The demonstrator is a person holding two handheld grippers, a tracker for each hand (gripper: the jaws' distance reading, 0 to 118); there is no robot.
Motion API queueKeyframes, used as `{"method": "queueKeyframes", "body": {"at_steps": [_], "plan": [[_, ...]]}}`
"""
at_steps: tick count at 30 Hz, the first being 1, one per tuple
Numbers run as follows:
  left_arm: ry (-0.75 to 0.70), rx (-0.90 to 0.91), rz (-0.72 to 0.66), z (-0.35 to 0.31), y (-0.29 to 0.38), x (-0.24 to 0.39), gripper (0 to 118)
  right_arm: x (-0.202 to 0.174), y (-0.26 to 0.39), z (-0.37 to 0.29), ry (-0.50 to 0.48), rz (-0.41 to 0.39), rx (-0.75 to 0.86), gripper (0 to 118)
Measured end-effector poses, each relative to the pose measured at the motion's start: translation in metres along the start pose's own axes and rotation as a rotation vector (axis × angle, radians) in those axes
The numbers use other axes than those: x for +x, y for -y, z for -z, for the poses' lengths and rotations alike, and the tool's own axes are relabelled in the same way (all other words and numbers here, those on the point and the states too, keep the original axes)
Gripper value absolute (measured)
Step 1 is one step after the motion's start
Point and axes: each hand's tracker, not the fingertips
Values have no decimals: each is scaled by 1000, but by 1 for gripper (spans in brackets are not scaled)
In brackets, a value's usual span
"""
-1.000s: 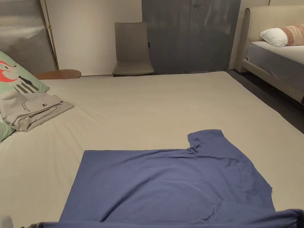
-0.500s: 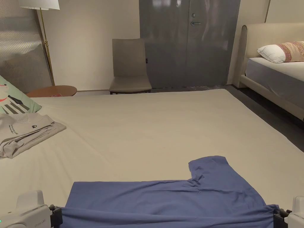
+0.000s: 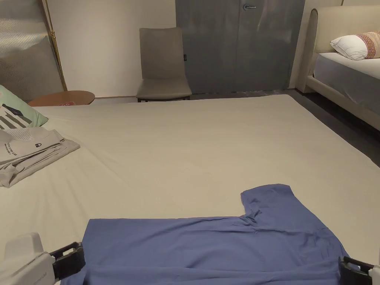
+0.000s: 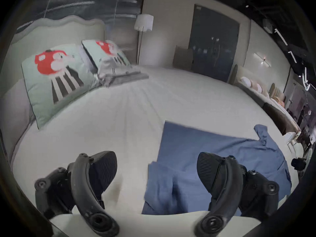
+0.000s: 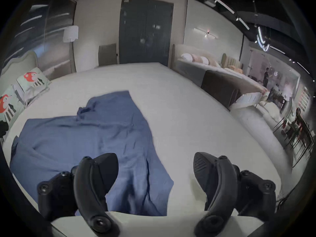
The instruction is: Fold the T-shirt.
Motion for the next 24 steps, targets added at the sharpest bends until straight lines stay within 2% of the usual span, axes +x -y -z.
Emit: {"method": "queueKeyframes", "body": {"at_steps": [3, 4, 5, 8, 9, 10, 11, 17, 19, 20, 23, 24], "plan": [[15, 63, 9, -30, -6, 2, 97, 1, -7, -30, -5, 12, 81, 96], [28, 67, 8, -39, -7, 1, 94, 1, -8, -38, -8, 18, 91, 95], [44, 77, 8, -48, -6, 1, 84, -1, -9, -47, -16, 22, 103, 90], [58, 79, 28, -73, -2, 4, 13, -2, -7, -70, -55, 31, 146, 36], [56, 70, 40, -79, 1, 5, 0, -2, -5, -74, -64, 35, 145, 13], [55, 62, 45, -85, 5, 5, 0, -3, -3, -80, -64, 39, 147, 3], [59, 56, 50, -90, 9, 4, 0, -5, -1, -84, -63, 35, 156, 1], [72, -60, 78, -98, 36, -10, 0, -5, 11, -102, -93, 27, 149, 1], [93, -131, 76, -92, 45, -15, 4, -4, 16, -104, -98, 23, 139, 1], [105, -163, 83, -89, 50, -17, 17, -4, 19, -105, -104, 28, 131, 1], [67, -221, 76, -74, 64, -20, 43, -3, 26, -105, -109, 26, 115, 1], [67, -262, 70, -66, 69, -21, 79, -3, 29, -105, -109, 23, 111, 1]]}}
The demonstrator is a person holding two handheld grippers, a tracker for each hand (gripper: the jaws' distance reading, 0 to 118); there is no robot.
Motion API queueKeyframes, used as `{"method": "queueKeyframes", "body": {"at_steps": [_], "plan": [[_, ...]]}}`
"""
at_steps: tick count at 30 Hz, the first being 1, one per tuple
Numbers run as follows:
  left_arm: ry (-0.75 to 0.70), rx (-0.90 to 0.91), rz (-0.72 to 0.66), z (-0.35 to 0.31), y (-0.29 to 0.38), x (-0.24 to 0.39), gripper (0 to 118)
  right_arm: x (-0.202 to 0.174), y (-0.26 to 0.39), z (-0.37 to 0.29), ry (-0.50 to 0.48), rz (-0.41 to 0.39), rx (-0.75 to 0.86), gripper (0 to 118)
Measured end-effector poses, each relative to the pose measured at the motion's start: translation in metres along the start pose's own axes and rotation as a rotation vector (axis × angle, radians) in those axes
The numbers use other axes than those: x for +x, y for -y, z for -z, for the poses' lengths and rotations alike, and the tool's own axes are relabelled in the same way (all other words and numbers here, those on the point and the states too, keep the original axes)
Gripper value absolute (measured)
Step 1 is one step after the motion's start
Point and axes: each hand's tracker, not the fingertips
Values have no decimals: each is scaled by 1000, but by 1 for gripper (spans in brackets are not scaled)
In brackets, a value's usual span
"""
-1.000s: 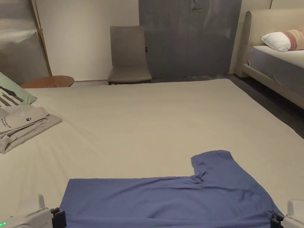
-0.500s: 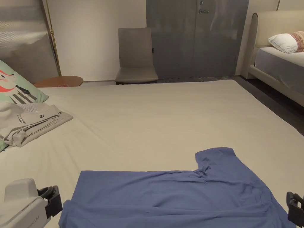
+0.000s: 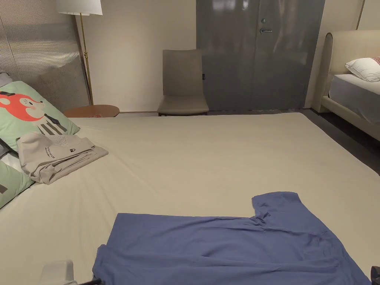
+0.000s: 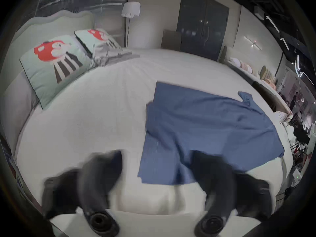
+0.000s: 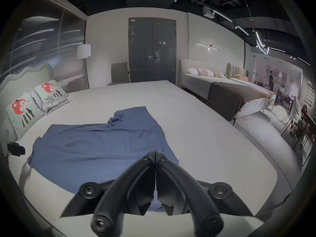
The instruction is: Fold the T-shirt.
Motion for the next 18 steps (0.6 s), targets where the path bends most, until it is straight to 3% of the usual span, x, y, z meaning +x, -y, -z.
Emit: {"method": "queueKeyframes", "body": {"at_steps": [1, 2, 5, 6, 8, 9, 11, 12, 14, 15, 18], "plan": [[17, -31, -9, 8, 3, -1, 99, 1, 2, 0, -1, -3, -7, 1], [39, -42, -8, 13, 6, -2, 104, 1, 4, 0, -2, -5, -12, 1], [19, -75, 7, 27, 12, 3, 94, 4, 9, 2, 0, -3, -30, 1], [10, -84, 12, 32, 14, 4, 83, 4, 11, 2, 1, 0, -36, 1], [5, -103, 15, 37, 17, 7, 46, 6, 16, 4, 7, -2, -48, 1], [-5, -98, 16, 38, 18, 9, 33, 7, 17, 5, 9, -1, -54, 1], [1, -70, 22, 31, 18, 11, 16, 10, 21, 8, 10, 1, -70, 1], [23, -67, 20, 28, 16, 12, 8, 12, 23, 12, 20, 2, -89, 17], [41, -60, 18, 22, 15, 17, 8, 15, 26, 21, 39, 7, -160, 87], [26, -44, 55, 20, 14, 20, 8, 18, 28, 28, 44, 14, -210, 115], [24, -29, 89, 12, 14, 24, 8, 21, 38, 38, 43, 40, -271, 100]]}}
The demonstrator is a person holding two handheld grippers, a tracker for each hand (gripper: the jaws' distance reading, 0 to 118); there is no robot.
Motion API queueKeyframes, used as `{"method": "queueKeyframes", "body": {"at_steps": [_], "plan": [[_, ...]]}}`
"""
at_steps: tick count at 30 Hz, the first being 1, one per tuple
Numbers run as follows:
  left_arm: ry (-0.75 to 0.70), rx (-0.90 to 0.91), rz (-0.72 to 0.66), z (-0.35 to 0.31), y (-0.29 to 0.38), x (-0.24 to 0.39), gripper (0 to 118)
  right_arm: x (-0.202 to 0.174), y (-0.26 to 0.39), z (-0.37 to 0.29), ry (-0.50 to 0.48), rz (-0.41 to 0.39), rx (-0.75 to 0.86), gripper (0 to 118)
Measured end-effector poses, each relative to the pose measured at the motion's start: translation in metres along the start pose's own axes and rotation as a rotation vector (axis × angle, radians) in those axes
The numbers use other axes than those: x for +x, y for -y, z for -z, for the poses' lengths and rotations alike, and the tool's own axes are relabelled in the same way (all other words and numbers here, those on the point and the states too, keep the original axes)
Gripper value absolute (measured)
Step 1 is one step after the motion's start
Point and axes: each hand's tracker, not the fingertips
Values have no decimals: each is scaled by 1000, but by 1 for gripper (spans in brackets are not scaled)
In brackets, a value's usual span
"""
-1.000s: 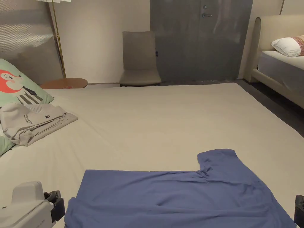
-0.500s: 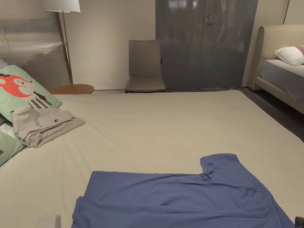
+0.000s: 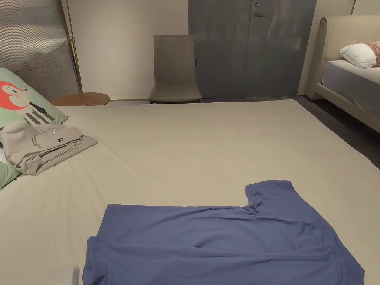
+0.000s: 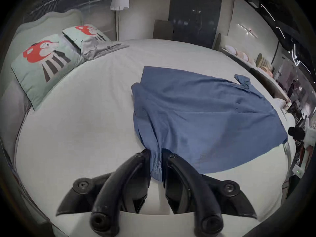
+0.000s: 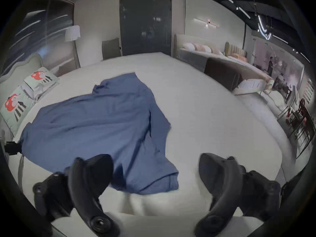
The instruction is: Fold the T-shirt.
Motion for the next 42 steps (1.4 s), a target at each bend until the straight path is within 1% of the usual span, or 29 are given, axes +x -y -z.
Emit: {"method": "queueKeyframes", "body": {"at_steps": [1, 2, 3, 4, 5, 6, 8, 11, 16, 21, 25, 29, 32, 33, 34, 35, 36, 37, 38, 42], "plan": [[5, -1, -5, -1, 0, -1, 8, 0, 2, 6, 16, -2, -46, 93], [10, -1, -12, -1, 0, -2, 8, 0, 4, 11, 17, -2, -83, 83], [13, -3, -22, -1, 0, -3, 8, 0, 6, 16, 0, 6, -130, 64], [14, -5, -28, -1, 0, -4, 8, 1, 8, 18, -22, 20, -149, 50], [11, -5, -32, -2, 0, -5, 8, 0, 10, 17, -51, 27, -129, 38], [9, -5, -33, -3, 0, -6, 8, -2, 11, 14, -64, 16, -115, 14], [12, -8, -35, -8, 0, -8, 8, -9, 8, 4, -77, -31, -91, 11], [24, -4, -53, -21, -4, -13, 8, -15, -2, -11, -62, -83, -67, 11], [69, 4, -141, -55, -4, -31, 8, -3, -13, -51, -101, -51, -34, 11], [67, -10, -174, -97, 29, -47, 8, 1, 9, -91, -135, -34, -49, 11], [31, -83, -193, -103, 71, -57, 7, 1, 40, -97, -145, -29, -133, 11], [30, -117, -232, -93, 99, -64, 8, 1, 63, -89, -120, -30, -178, 11], [11, -121, -227, -83, 106, -61, 8, -3, 74, -81, -93, -77, -181, 12], [4, -110, -225, -84, 107, -59, 19, -4, 76, -81, -89, -75, -176, 20], [-1, -65, -224, -87, 107, -58, 36, -4, 77, -82, -81, -68, -164, 41], [-17, -41, -213, -91, 105, -56, 57, -4, 76, -85, -52, -60, -153, 68], [-58, -18, -192, -95, 103, -54, 86, -4, 74, -87, 0, -57, -121, 94], [-74, 11, -172, -99, 99, -53, 103, -3, 70, -89, 26, -57, -91, 98], [-80, 50, -160, -106, 93, -51, 110, -3, 63, -95, 20, -40, -27, 96], [-46, 257, -143, -136, 56, -34, 110, -15, 27, -120, 4, 26, 201, 97]]}}
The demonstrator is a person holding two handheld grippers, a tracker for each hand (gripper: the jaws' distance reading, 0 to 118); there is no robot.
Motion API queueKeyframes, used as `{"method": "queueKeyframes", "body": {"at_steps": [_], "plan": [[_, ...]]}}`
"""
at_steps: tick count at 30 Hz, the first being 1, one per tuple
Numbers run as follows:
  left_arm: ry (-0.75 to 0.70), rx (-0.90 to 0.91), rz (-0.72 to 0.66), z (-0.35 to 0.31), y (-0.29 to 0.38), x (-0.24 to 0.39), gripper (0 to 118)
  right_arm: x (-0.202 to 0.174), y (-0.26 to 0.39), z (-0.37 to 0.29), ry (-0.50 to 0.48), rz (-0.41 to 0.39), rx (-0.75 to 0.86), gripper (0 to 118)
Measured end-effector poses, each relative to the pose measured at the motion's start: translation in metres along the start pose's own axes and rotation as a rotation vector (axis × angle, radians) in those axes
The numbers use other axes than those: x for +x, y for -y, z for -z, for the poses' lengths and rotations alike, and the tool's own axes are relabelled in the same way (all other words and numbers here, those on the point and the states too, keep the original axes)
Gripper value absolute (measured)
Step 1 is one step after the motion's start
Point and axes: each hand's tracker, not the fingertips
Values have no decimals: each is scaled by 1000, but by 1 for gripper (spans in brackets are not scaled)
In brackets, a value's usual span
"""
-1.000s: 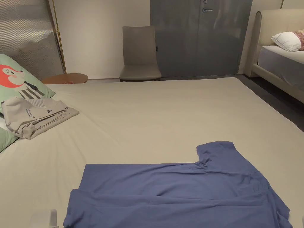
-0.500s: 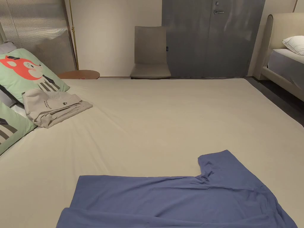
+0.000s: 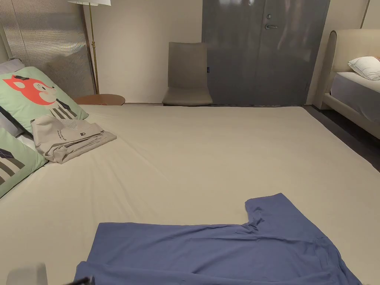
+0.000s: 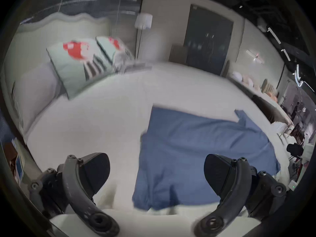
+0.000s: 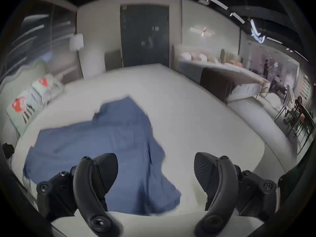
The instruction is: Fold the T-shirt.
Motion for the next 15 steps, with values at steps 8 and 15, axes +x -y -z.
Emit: {"method": "queueKeyframes", "body": {"at_steps": [8, 15], "plan": [[95, 222, 5, -13, -54, 45, 5, -49, -47, -15, -59, -38, 275, 17], [117, 151, 14, 32, -76, 47, 0, -66, -48, 5, -102, -75, 262, 1]]}}
